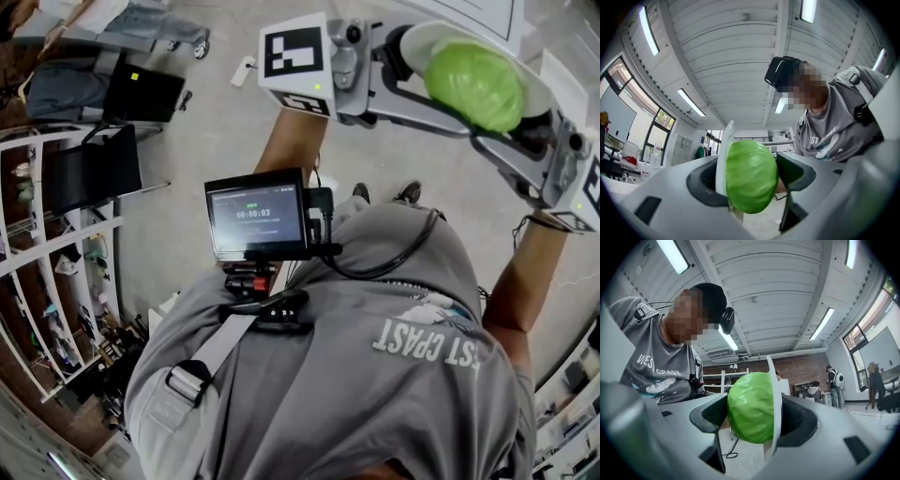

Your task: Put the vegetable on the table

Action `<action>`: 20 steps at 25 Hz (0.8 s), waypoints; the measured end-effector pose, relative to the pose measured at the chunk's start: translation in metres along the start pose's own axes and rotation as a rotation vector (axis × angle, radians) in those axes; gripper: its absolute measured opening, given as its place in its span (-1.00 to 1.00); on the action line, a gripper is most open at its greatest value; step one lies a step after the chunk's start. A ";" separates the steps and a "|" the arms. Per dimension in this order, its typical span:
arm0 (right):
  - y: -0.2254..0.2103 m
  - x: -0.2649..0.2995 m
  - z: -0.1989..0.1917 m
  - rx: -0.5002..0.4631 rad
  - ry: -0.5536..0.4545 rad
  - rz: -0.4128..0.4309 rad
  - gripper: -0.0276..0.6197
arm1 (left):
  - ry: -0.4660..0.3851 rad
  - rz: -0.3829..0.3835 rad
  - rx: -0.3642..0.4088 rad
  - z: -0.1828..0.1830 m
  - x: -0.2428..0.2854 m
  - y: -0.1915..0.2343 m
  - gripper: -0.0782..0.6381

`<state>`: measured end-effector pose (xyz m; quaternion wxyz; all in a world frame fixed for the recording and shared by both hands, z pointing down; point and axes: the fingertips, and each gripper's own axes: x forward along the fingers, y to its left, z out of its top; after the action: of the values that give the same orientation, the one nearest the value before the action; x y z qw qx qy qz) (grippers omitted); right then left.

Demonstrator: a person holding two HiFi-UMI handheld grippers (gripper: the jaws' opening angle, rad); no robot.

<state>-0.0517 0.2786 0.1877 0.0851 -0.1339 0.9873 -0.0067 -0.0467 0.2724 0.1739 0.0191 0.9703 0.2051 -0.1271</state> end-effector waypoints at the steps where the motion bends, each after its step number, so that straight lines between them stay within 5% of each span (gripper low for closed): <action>1: -0.006 -0.009 -0.002 0.001 -0.001 0.005 0.04 | 0.000 0.006 0.000 -0.006 0.006 0.007 0.12; 6: -0.042 -0.018 0.032 0.016 0.019 0.031 0.04 | -0.010 0.040 -0.003 0.021 0.023 0.047 0.12; 20: -0.050 -0.026 0.027 0.032 0.029 0.022 0.04 | -0.001 0.042 -0.024 0.013 0.027 0.056 0.12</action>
<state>-0.0089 0.2377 0.1675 0.0731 -0.1217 0.9896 -0.0235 -0.0035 0.2309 0.1539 0.0334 0.9740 0.1862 -0.1247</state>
